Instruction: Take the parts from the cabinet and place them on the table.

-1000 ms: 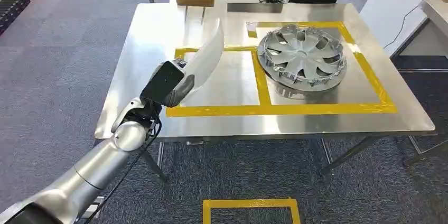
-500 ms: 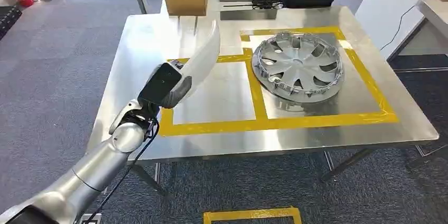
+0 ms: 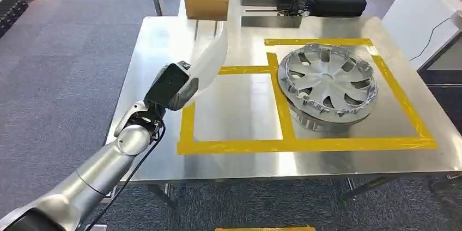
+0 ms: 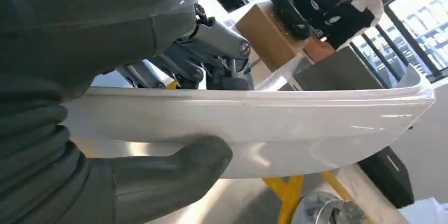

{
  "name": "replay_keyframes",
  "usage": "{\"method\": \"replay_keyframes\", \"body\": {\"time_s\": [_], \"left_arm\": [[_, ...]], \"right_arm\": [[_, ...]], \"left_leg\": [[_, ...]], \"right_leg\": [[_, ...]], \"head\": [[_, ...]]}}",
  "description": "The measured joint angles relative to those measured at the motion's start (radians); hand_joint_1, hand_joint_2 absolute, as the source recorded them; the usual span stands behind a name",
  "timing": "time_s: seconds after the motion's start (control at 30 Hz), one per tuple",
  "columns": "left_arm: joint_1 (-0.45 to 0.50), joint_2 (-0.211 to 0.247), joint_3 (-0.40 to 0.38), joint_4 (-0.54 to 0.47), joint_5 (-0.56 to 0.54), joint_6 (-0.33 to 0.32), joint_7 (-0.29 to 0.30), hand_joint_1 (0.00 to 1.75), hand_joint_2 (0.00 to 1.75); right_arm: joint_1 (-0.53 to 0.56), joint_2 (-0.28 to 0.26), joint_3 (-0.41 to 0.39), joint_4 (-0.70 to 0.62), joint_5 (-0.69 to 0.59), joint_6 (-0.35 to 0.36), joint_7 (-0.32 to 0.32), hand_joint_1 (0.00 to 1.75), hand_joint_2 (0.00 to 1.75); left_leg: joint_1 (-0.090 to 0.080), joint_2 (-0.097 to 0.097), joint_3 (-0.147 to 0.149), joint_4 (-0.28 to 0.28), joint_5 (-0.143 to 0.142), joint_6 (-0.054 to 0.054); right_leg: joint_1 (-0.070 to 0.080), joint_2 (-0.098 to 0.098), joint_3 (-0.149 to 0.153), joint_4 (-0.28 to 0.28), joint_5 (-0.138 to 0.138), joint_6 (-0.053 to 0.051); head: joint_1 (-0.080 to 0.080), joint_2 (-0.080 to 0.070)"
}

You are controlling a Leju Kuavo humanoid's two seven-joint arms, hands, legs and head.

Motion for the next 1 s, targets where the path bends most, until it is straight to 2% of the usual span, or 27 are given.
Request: {"method": "replay_keyframes", "body": {"time_s": [0.03,0.07,0.1,0.17,0.2,0.23,0.3,0.33,0.37,0.4,0.47,0.5,0.53,0.57,0.6,0.63,0.67,0.7,0.87,0.9,0.93,1.0], "left_arm": [[0.000,0.000,0.000,0.001,0.000,0.000,0.001,1.75,1.75],[0.002,0.001,0.000,0.002,0.000,0.000,0.002,1.75,1.75],[0.001,0.001,0.000,0.002,-0.002,0.001,0.001,1.75,1.75],[-0.004,0.001,0.002,0.002,-0.010,0.002,0.002,1.75,1.75],[-0.007,0.001,0.002,0.002,-0.012,0.003,0.002,1.75,1.75],[-0.007,0.002,0.002,0.003,-0.014,0.006,0.001,1.75,1.75],[0.001,0.003,0.002,0.007,-0.016,0.010,-0.003,1.75,1.75],[0.005,0.005,0.002,0.010,-0.018,0.010,-0.003,1.75,1.75],[0.007,0.007,0.002,0.013,-0.022,0.010,-0.003,1.75,1.75],[0.007,0.008,0.002,0.014,-0.029,0.011,-0.001,1.75,1.75],[0.003,0.010,0.002,0.019,-0.039,0.020,0.003,1.75,1.75],[0.002,0.012,0.002,0.025,-0.044,0.024,0.003,1.75,1.75],[-0.003,0.013,0.001,0.031,-0.053,0.026,0.009,1.75,1.75],[-0.001,0.012,0.000,0.034,-0.066,0.031,0.013,1.75,1.75],[-0.003,0.011,0.001,0.037,-0.079,0.034,0.016,1.75,1.75],[-0.004,0.015,0.001,0.042,-0.089,0.038,0.018,1.75,1.75],[-0.006,0.015,0.001,0.048,-0.097,0.042,0.018,1.75,1.75],[-0.006,0.014,0.000,0.053,-0.106,0.044,0.017,1.75,1.75],[-0.005,0.011,0.000,0.092,-0.121,0.061,0.005,1.75,1.75],[-0.005,0.010,0.000,0.102,-0.122,0.061,0.001,1.75,1.75],[-0.005,0.009,0.000,0.112,-0.125,0.061,-0.004,1.75,1.75],[-0.005,0.007,0.000,0.132,-0.130,0.059,-0.006,1.75,1.75]], "right_arm": [[-0.002,-0.001,0.000,0.000,0.000,0.000,0.000,0.00,0.00],[-0.001,0.000,0.000,0.000,0.000,-0.001,0.000,0.00,0.00],[0.000,0.000,0.000,0.000,0.000,-0.002,0.004,0.00,0.00],[-0.003,0.000,0.000,0.000,0.000,-0.004,0.005,0.00,0.00],[-0.003,-0.001,0.000,0.000,0.003,-0.004,0.006,0.00,0.00],[-0.005,0.000,0.000,-0.001,0.003,-0.004,0.006,0.00,0.00],[-0.007,0.001,0.000,-0.001,0.003,-0.003,0.006,0.00,0.00],[-0.005,0.002,0.000,-0.001,0.003,-0.003,0.006,0.00,0.00],[-0.003,0.002,0.000,-0.001,0.003,-0.003,0.006,0.00,0.00],[-0.002,0.001,0.000,-0.001,0.003,-0.003,0.006,0.00,0.00],[-0.003,0.002,0.000,-0.001,0.003,-0.003,0.006,0.00,0.00],[-0.002,0.001,0.000,-0.001,0.006,-0.003,0.006,0.00,0.00],[-0.005,0.002,0.000,-0.001,0.007,-0.003,0.006,0.00,0.00],[-0.007,0.002,0.000,-0.001,0.009,-0.002,0.006,0.00,0.00],[-0.006,0.002,0.000,-0.002,0.011,0.000,0.007,0.00,0.00],[-0.006,0.001,0.000,-0.002,0.011,0.000,0.007,0.00,0.00],[-0.006,0.000,0.000,-0.002,0.012,0.000,0.007,0.00,0.00],[-0.007,0.000,0.000,-0.002,0.013,0.000,0.007,0.00,0.00],[-0.008,0.001,0.000,-0.002,0.014,0.000,0.007,0.00,0.00],[-0.009,0.001,-0.001,-0.002,0.016,0.000,0.007,0.00,0.00],[-0.009,0.001,0.000,-0.002,0.020,0.001,0.007,0.00,0.00],[-0.010,0.001,0.000,-0.003,0.020,0.004,0.007,0.00,0.00]], "left_leg": [[0.000,-0.002,-0.004,0.000,-0.006,-0.008],[0.002,-0.002,0.001,-0.003,-0.009,-0.014],[0.002,-0.002,0.006,-0.001,-0.008,-0.016],[0.001,-0.001,0.011,0.006,-0.019,-0.025],[0.002,0.000,-0.006,0.050,-0.027,-0.032],[0.003,0.000,-0.041,0.115,-0.050,-0.038],[0.008,0.000,-0.126,0.246,-0.103,-0.047],[0.010,0.000,-0.156,0.273,-0.108,-0.050],[0.011,0.000,-0.166,0.259,-0.081,-0.052],[0.013,0.000,-0.157,0.208,-0.029,-0.053],[0.015,0.001,-0.113,0.053,0.097,-0.052],[0.010,0.001,-0.111,0.041,0.090,-0.048],[0.005,0.002,-0.107,-0.001,0.071,-0.040],[0.002,0.001,-0.104,0.011,0.085,-0.025],[0.002,0.001,-0.104,0.010,0.081,-0.020],[0.007,0.001,-0.104,0.004,0.082,-0.022],[0.006,0.000,-0.105,0.006,0.082,-0.023],[0.006,-0.001,-0.105,0.006,0.081,-0.022],[0.004,-0.001,-0.103,0.007,0.076,-0.013],[0.004,-0.001,-0.103,0.007,0.075,-0.012],[0.003,-0.001,-0.103,0.007,0.075,-0.012],[0.003,-0.001,-0.103,0.007,0.075,-0.011]], "right_leg": [[0.003,-0.001,0.012,-0.031,-0.015,-0.002],[0.004,0.000,0.011,-0.022,-0.006,-0.004],[0.006,-0.001,0.014,-0.025,-0.015,-0.010],[-0.006,0.000,0.042,-0.042,-0.017,-0.016],[-0.008,0.000,0.054,-0.048,-0.020,-0.021],[-0.009,-0.001,0.060,-0.049,-0.024,-0.026],[-0.010,0.000,0.070,-0.049,-0.035,-0.028],[-0.011,0.001,0.076,-0.048,-0.041,-0.027],[-0.012,0.002,0.082,-0.046,-0.048,-0.025],[-0.013,0.002,0.090,-0.044,-0.055,-0.022],[-0.014,0.003,0.107,-0.041,-0.070,-0.015],[-0.014,0.002,0.111,-0.044,-0.073,-0.008],[-0.013,0.002,0.106,-0.042,-0.073,-0.001],[-0.013,0.001,0.103,-0.039,-0.076,0.005],[-0.013,0.001,0.105,-0.040,-0.080,0.011],[-0.011,0.001,0.105,-0.036,-0.090,0.010],[-0.010,0.001,0.106,-0.038,-0.084,-0.009],[-0.010,0.000,0.108,-0.039,-0.084,-0.011],[-0.010,0.000,0.116,-0.053,-0.081,-0.006],[-0.010,0.000,0.116,-0.054,-0.081,-0.003],[-0.010,0.000,0.117,-0.057,-0.081,0.007],[-0.010,0.000,0.118,-0.058,-0.081,0.013]], "head": [[0.002,0.000],[0.002,0.000],[0.003,0.000],[0.003,0.000],[-0.006,0.000],[-0.007,0.000],[-0.008,0.000],[-0.009,0.000],[-0.009,0.000],[-0.008,0.000],[-0.009,0.000],[-0.007,0.000],[-0.012,0.000],[-0.011,0.000],[-0.008,0.000],[-0.010,0.000],[-0.008,0.000],[-0.006,0.000],[-0.005,0.000],[-0.005,0.000],[-0.005,0.000],[-0.005,0.000]]}}
